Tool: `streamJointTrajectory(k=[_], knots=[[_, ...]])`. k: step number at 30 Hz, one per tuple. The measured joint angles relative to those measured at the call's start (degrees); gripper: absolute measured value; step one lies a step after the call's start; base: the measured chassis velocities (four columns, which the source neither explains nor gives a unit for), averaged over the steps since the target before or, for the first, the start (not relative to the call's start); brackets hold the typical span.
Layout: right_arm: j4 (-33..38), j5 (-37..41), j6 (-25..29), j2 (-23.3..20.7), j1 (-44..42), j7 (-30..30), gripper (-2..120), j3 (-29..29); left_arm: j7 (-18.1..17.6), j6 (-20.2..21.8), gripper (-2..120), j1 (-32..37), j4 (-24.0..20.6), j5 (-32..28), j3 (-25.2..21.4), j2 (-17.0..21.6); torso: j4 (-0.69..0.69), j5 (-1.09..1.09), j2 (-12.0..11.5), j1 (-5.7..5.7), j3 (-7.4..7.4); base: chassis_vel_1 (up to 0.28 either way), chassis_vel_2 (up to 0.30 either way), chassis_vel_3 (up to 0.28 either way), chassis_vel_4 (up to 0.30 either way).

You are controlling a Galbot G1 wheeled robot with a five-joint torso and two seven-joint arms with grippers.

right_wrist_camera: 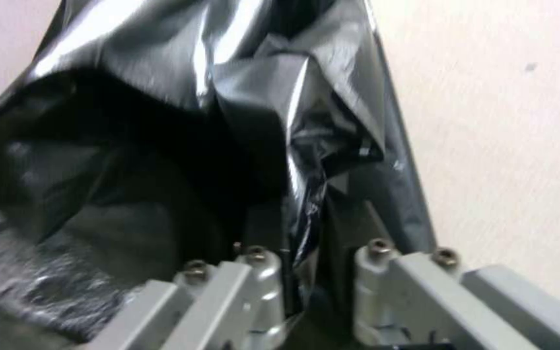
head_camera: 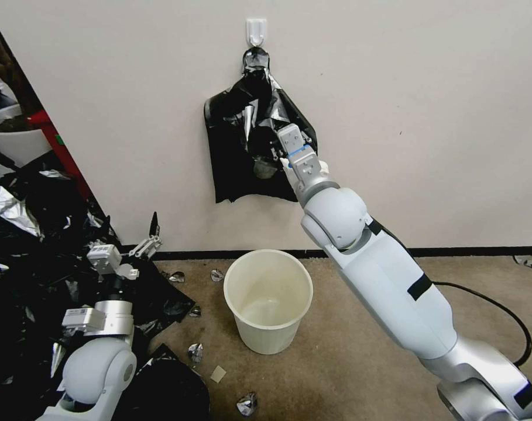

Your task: Place a trash bag onto the trash bin.

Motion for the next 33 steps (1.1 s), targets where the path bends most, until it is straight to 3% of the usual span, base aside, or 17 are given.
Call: streamJointTrajectory(k=[3,10,13,14,17,19,22,24,27,28,32,33], knots=[[0.47,6.28,0.72,0.12,-1.00,3.22,0,0.36,0.00,0.00,100,-0.87,0.34,-0.13,0.04,0.19,0.00,0.00,0.00,0.00,0.00,0.000,0.000,0.000,0.000],[0.45,10.97,9.70,0.07,-2.96,3.82,0,1.13,-0.03,0.00,100,-1.95,0.71,-1.02,-0.02,0.64,0.00,0.00,0.00,0.00,0.00,0.000,0.000,0.000,0.000],[1.49,11.59,21.38,-0.72,-7.35,-5.73,0,3.59,0.00,0.01,100,-3.73,0.74,-3.84,0.10,2.00,0.02,-0.01,0.00,0.00,0.00,0.000,0.000,0.000,0.000],[1.49,11.59,21.38,-0.72,-7.35,-5.73,0,3.59,0.00,0.01,100,-3.73,0.74,-3.84,0.10,2.00,0.02,-0.01,0.00,0.00,0.00,0.000,0.000,0.000,0.000],[3.11,10.12,30.43,-1.65,-13.31,-13.85,0,7.63,0.81,0.20,100,-7.15,1.09,-6.42,0.92,5.17,0.00,0.00,0.00,0.00,0.00,0.000,0.000,0.000,0.000],[3.40,10.01,31.72,-1.83,-14.50,-15.28,0,8.51,1.40,0.26,100,-8.18,1.33,-7.05,1.16,6.15,0.00,0.00,0.00,0.00,0.00,0.000,0.000,0.000,0.000],[3.75,9.79,37.74,-2.43,-19.70,-22.59,0,12.08,4.42,0.77,100,-12.66,2.57,-11.27,3.05,10.61,0.00,0.00,0.00,0.00,0.00,0.000,0.000,0.000,0.000],[3.77,9.78,38.26,-2.48,-20.20,-23.27,0,12.38,4.87,0.94,100,-13.21,2.68,-12.02,3.32,11.17,-0.01,0.00,0.00,0.00,0.00,0.000,0.000,0.000,0.000],[3.76,9.71,41.58,-2.42,-23.04,-26.52,0,13.81,8.59,3.84,100,-19.57,3.60,-21.28,6.38,16.41,0.00,-0.01,0.00,0.00,0.00,0.000,0.000,0.000,0.000],[3.76,9.71,41.58,-2.42,-23.04,-26.52,0,13.81,8.59,3.84,100,-19.57,3.60,-21.28,6.38,16.41,0.00,-0.01,0.00,0.00,0.00,0.000,0.000,0.000,0.000],[2.89,9.45,43.04,-0.90,-23.67,-26.65,0,14.25,10.88,9.50,100,-31.71,5.62,-31.89,12.17,21.92,0.00,0.00,0.00,0.00,0.00,0.000,0.000,0.000,0.000],[2.89,9.45,43.04,-0.90,-23.67,-26.65,0,14.25,10.88,9.50,100,-31.71,5.62,-31.89,12.17,21.92,0.00,0.00,0.00,0.00,0.00,0.000,0.000,0.000,0.000]])
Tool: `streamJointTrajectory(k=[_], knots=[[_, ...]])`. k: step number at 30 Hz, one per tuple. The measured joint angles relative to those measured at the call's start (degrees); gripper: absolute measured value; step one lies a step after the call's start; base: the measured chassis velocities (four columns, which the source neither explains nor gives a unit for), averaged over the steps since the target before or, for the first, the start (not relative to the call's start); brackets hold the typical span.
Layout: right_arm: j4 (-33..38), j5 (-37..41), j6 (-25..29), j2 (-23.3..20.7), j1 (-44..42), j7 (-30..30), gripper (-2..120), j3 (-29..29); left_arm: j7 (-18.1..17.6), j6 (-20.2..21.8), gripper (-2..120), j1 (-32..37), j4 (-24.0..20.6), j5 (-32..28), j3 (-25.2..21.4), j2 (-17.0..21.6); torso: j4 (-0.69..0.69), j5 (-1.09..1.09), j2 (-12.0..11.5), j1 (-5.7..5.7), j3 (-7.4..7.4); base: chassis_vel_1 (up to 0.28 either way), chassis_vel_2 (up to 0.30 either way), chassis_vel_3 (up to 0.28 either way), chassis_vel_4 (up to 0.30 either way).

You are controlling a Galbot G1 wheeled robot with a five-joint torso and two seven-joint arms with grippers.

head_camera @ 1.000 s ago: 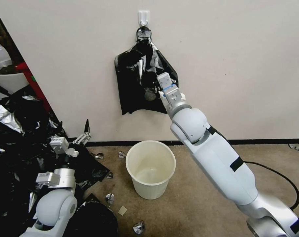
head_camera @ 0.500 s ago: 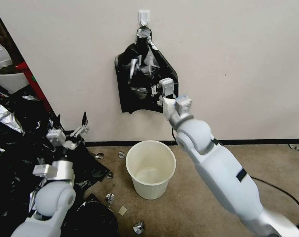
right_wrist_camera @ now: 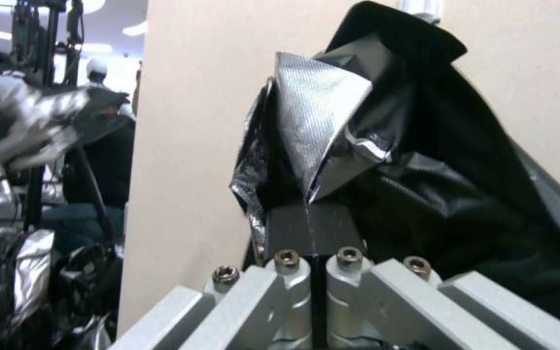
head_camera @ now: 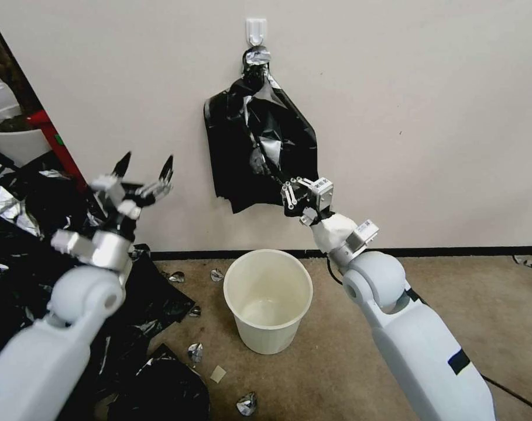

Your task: Place a trash bag onto the trash bin.

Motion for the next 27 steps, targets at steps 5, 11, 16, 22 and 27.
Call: streamJointTrajectory(k=[5,11,16,22,27], knots=[[-0.40,-0.12,1.55,1.23,-0.04,1.12,0,0.21,3.72,5.40,100,-13.70,2.75,-2.66,11.40,3.51,0.01,-0.01,0.00,0.00,0.00,0.000,0.000,0.000,0.000],[-1.13,-0.35,2.24,2.33,0.54,3.74,0,0.21,6.02,9.73,100,-28.35,5.64,-1.95,23.05,3.11,-0.02,0.03,0.00,0.00,0.00,0.000,0.000,0.000,0.000],[-1.51,-1.17,2.26,3.14,1.69,4.53,0,0.20,8.43,12.41,100,-34.30,9.50,2.09,27.92,1.21,-0.01,0.01,0.00,0.00,0.01,0.000,0.000,0.000,0.000],[-1.04,-2.57,2.35,3.20,2.28,4.56,0,0.41,11.33,14.44,100,-37.27,12.50,5.70,31.75,0.51,0.01,-0.01,0.00,0.00,0.00,0.000,0.000,0.000,0.000],[-0.84,-3.28,2.50,3.30,2.25,4.53,0,0.44,11.50,15.36,100,-38.99,14.17,7.61,33.48,-0.04,0.00,0.00,0.00,0.00,0.00,0.000,0.000,0.000,0.000]])
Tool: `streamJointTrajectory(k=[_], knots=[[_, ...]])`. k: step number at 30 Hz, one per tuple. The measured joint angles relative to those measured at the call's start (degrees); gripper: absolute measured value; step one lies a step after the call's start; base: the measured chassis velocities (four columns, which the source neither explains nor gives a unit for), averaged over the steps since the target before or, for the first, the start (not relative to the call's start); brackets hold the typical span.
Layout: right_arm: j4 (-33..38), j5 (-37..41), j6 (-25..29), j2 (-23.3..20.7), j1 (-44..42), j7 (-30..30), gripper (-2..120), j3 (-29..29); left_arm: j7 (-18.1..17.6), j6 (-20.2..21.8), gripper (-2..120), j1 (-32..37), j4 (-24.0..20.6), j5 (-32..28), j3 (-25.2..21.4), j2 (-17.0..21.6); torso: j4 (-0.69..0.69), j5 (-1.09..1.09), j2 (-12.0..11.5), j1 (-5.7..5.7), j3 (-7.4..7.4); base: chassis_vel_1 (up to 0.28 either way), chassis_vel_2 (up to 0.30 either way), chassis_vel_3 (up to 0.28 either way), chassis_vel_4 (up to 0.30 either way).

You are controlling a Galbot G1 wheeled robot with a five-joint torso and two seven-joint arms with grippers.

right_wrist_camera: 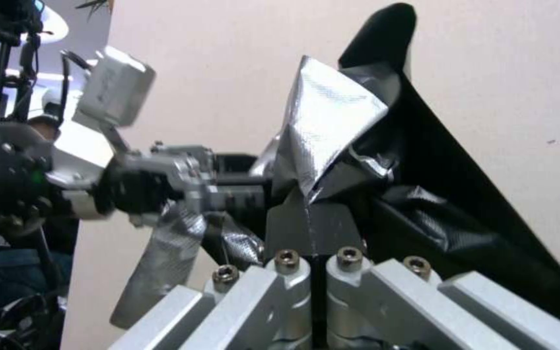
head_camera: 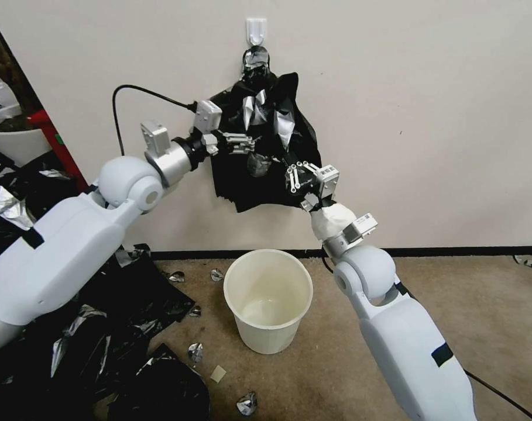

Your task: Place a trash bag onto the trash bin.

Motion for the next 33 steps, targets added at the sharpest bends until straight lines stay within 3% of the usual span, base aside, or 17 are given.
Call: streamJointTrajectory(k=[2,6,9,14,17,18,20,25,29,31,33], knots=[[0.02,-0.15,0.01,0.14,-0.05,0.00,0,-0.02,0.02,0.29,99,-0.46,0.39,0.29,0.47,-0.01,0.00,0.00,0.00,0.00,0.00,0.000,0.000,0.000,0.000],[0.19,-0.28,0.05,0.29,-0.15,-0.01,0,-0.03,0.07,0.84,87,-1.39,0.70,0.59,1.24,0.09,0.00,0.00,0.00,0.00,0.00,0.000,0.000,0.000,0.000],[0.27,-0.30,0.07,0.04,-0.14,-0.01,0,0.12,0.07,2.01,71,-1.80,0.69,0.55,1.48,0.16,0.01,0.00,0.00,0.00,0.00,0.000,0.000,0.000,0.000],[0.38,-0.26,0.13,-0.20,-0.13,0.01,0,0.31,0.01,3.08,59,-1.65,0.67,0.44,1.36,0.01,0.00,0.01,0.00,0.00,0.00,0.000,0.000,0.000,0.000],[0.42,-0.17,0.33,-0.47,-0.32,0.26,0,0.57,-1.05,3.80,42,-0.06,0.14,0.46,-0.50,-0.40,0.00,0.01,0.00,0.00,0.00,0.000,0.000,0.000,0.000],[0.42,-0.17,0.33,-0.47,-0.32,0.26,0,0.57,-1.05,3.80,42,-0.06,0.14,0.46,-0.50,-0.40,0.00,0.01,0.00,0.00,0.00,0.000,0.000,0.000,0.000],[0.56,0.12,0.16,-0.74,-0.69,2.03,0,0.63,-2.87,4.41,31,2.97,-1.93,0.58,-3.39,-0.45,0.00,0.01,0.00,0.00,0.00,0.000,0.000,0.000,0.000],[1.25,1.42,-1.03,-1.16,-1.46,4.76,0,0.15,-4.28,4.51,19,6.44,-4.35,0.77,-6.44,-0.34,0.00,0.01,0.00,0.00,0.00,0.000,0.000,0.000,0.000],[3.34,4.80,-3.16,-2.13,-4.16,10.16,0,-1.51,-6.76,2.84,1,14.90,-9.41,0.76,-11.51,0.07,0.00,0.00,0.01,0.00,-0.01,0.000,0.000,0.000,0.000],[5.20,5.91,-3.14,-2.50,-7.23,12.45,0,-2.43,-8.16,0.73,0,22.28,-13.36,0.91,-15.46,0.32,0.00,0.00,0.01,0.00,-0.01,0.000,0.000,0.000,0.000],[5.68,6.13,-3.01,-2.50,-7.99,12.75,0,-2.60,-8.52,0.28,0,24.18,-14.41,1.01,-16.58,0.32,0.01,0.00,0.01,0.00,-0.01,0.000,0.000,0.000,0.000]])
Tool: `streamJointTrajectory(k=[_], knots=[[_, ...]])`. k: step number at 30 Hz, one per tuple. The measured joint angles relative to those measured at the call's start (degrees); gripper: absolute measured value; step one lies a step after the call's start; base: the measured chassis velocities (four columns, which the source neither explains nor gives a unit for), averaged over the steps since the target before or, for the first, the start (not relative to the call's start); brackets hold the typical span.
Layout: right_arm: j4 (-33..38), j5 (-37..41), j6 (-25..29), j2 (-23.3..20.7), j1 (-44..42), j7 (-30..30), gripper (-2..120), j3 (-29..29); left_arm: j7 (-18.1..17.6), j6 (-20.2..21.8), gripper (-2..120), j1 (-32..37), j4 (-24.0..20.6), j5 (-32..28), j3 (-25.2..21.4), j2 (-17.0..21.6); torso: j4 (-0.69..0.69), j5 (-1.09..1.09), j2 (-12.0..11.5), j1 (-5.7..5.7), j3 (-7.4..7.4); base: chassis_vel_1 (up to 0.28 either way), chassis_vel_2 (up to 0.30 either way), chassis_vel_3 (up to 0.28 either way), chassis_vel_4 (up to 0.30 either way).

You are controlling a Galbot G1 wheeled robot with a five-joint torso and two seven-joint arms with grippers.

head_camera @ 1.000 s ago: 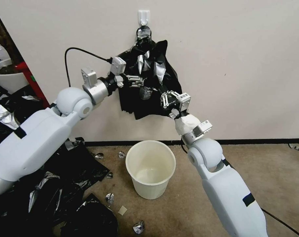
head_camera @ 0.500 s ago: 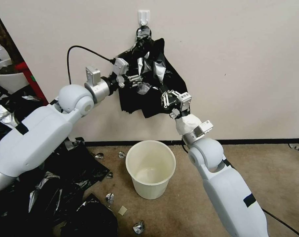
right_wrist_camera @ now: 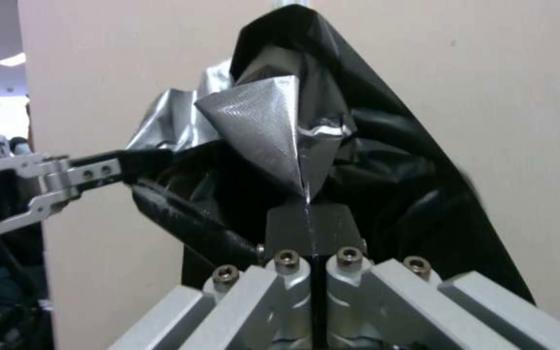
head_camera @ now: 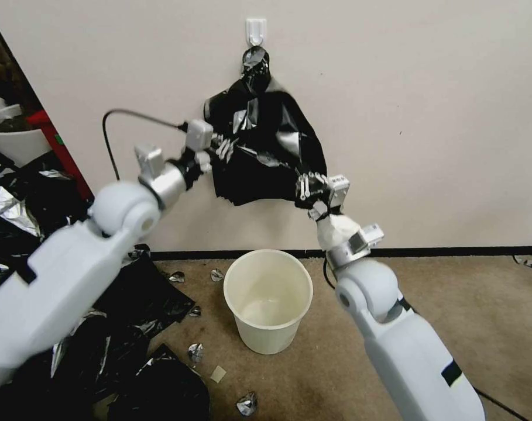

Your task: Place a trash bag onto the trash bin.

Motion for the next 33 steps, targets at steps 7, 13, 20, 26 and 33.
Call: streamJointTrajectory(k=[7,13,20,26,33], knots=[[6.98,6.44,1.73,1.33,-8.55,1.84,0,-1.76,-2.11,-3.44,0,18.36,-7.49,3.28,-12.04,-3.92,0.01,0.00,0.00,0.00,0.00,0.000,0.000,0.000,0.000],[10.13,8.61,2.61,1.58,-14.38,1.70,0,-2.46,-2.20,-4.84,0,27.01,-10.53,5.92,-16.24,-6.65,0.00,0.00,0.00,0.00,0.00,0.000,0.000,0.000,0.000],[11.24,8.92,4.69,1.38,-20.25,1.65,0,-2.89,-2.26,-5.62,0,35.51,-15.03,9.25,-19.66,-10.00,0.00,0.01,0.00,0.00,0.00,0.000,0.000,0.000,0.000],[12.09,9.64,5.29,1.03,-21.12,1.70,0,-2.65,-2.25,-6.16,0,37.28,-16.28,9.96,-21.10,-10.00,0.00,0.01,0.00,0.00,0.00,0.000,0.000,0.000,0.000],[11.78,7.38,6.26,1.67,-18.67,-0.49,0,-1.98,-0.44,-6.92,7,31.14,-15.52,5.57,-20.92,-5.55,0.00,0.01,0.00,0.00,0.00,0.000,0.000,0.000,0.000]])
